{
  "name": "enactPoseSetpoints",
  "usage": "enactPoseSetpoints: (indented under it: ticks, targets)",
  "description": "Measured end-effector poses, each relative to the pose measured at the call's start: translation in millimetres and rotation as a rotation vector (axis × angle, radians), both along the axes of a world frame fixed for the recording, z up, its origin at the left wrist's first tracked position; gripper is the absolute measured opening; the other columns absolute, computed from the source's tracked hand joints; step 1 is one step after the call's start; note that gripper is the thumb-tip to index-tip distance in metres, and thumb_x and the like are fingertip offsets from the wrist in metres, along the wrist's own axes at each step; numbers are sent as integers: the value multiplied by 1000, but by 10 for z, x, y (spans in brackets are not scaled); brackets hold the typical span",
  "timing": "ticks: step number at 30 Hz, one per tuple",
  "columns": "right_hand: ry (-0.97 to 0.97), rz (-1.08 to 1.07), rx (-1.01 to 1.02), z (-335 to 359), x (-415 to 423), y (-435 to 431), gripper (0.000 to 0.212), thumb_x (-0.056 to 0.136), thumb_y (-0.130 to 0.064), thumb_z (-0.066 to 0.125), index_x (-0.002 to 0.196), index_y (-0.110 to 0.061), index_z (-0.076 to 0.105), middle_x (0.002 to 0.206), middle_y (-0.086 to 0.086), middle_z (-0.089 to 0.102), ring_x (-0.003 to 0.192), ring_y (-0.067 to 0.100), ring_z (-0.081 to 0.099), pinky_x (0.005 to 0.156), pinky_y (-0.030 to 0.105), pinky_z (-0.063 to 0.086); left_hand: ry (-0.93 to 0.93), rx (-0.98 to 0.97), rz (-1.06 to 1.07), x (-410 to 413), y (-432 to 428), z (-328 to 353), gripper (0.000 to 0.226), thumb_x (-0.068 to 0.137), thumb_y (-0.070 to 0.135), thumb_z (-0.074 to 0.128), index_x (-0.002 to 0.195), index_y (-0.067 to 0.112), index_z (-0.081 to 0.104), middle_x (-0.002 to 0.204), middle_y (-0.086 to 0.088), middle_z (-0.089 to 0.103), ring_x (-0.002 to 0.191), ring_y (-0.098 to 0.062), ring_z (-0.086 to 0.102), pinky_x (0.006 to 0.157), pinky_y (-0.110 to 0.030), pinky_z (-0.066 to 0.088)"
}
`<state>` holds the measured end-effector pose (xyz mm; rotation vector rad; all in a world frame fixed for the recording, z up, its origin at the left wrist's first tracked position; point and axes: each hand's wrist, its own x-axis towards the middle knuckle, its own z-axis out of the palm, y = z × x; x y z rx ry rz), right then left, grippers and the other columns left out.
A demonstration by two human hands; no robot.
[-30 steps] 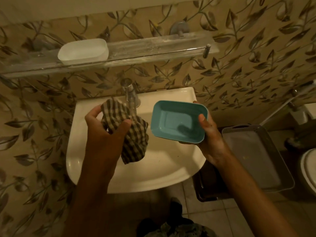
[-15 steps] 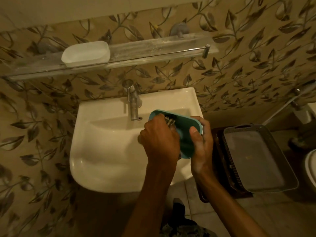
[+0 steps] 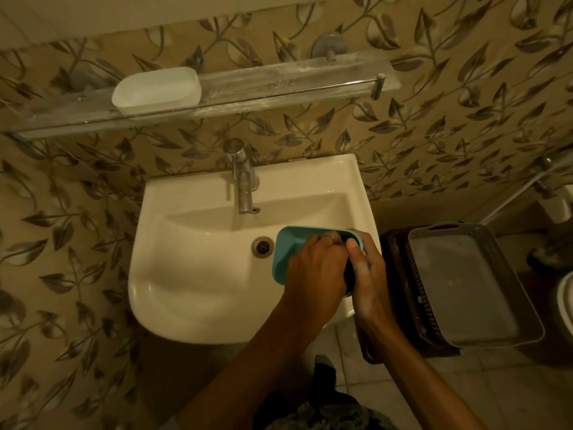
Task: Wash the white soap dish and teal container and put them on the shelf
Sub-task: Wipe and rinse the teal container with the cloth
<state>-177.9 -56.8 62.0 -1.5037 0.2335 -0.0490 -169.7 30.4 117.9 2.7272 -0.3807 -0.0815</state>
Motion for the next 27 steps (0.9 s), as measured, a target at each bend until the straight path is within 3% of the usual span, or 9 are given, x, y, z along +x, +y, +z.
enactPoseSetpoints:
  ticks: [3, 6, 10, 13, 16, 21, 24, 27]
  targets:
    - [-48, -13, -22, 14, 12, -47, 52, 81, -57, 47, 116, -20, 60, 107, -2, 66, 100, 9, 64, 80, 23, 56, 38, 197, 61, 61, 31, -13, 39, 82, 28, 69, 118, 18, 57, 122, -3, 59, 117, -25, 50, 91, -38, 47]
    - [-122, -5, -84, 0, 4, -104, 50, 78, -57, 48, 113, -22, 59, 104, -9, 64, 97, 4, 62, 73, 14, 52, 92, 262, 157, 59, 116, -38, 37, 87, 28, 63, 122, 18, 54, 127, -5, 55, 121, -26, 45, 93, -38, 49]
    - [-181, -34, -80, -50, -12, -107, 41, 79, -52, 49, 108, -25, 60, 98, -14, 65, 95, 4, 62, 73, 13, 50, 247, 348, 154, 38, 117, -50, 53, 84, 30, 66, 130, 14, 45, 135, -8, 47, 126, -27, 41, 101, -39, 45]
    - [-251, -51, -102, -59, -6, -102, 28, 84, -46, 48, 106, -35, 58, 99, -17, 63, 95, 6, 62, 74, 13, 50, 289, 202, 180, -6, 129, -53, 51, 89, 29, 61, 132, 9, 44, 136, -10, 48, 126, -25, 44, 106, -33, 36]
    - [-284, -65, -135, -72, 2, -101, 26, 85, -47, 47, 108, -41, 57, 100, -18, 62, 96, 10, 62, 75, 15, 51, 251, 87, 153, -60, 165, -46, 42, 92, 27, 57, 128, 9, 48, 133, -8, 52, 124, -23, 46, 103, -30, 37]
    - [-232, -63, -114, -155, -3, -108, 34, 87, -48, 46, 110, -27, 59, 99, -8, 63, 94, 18, 63, 76, 28, 54, 238, -25, 73, -102, 29, -22, 25, 87, 21, 60, 110, 12, 61, 109, -5, 65, 103, -22, 59, 89, -30, 46]
    - [-242, -76, -84, -193, -18, -120, 39, 89, -44, 43, 111, -16, 59, 96, -3, 63, 90, 13, 62, 76, 22, 50, 244, -183, 50, -107, -91, 4, 16, 87, 16, 59, 101, 12, 66, 97, -3, 69, 90, -17, 63, 77, -25, 48]
    - [-250, -65, -84, -166, 7, -153, 43, 89, -43, 41, 111, -10, 57, 94, -3, 63, 87, 9, 62, 74, 17, 49, 314, -323, 78, -86, -137, -9, 14, 88, 13, 58, 97, 13, 67, 93, -2, 70, 85, -14, 64, 77, -28, 54]
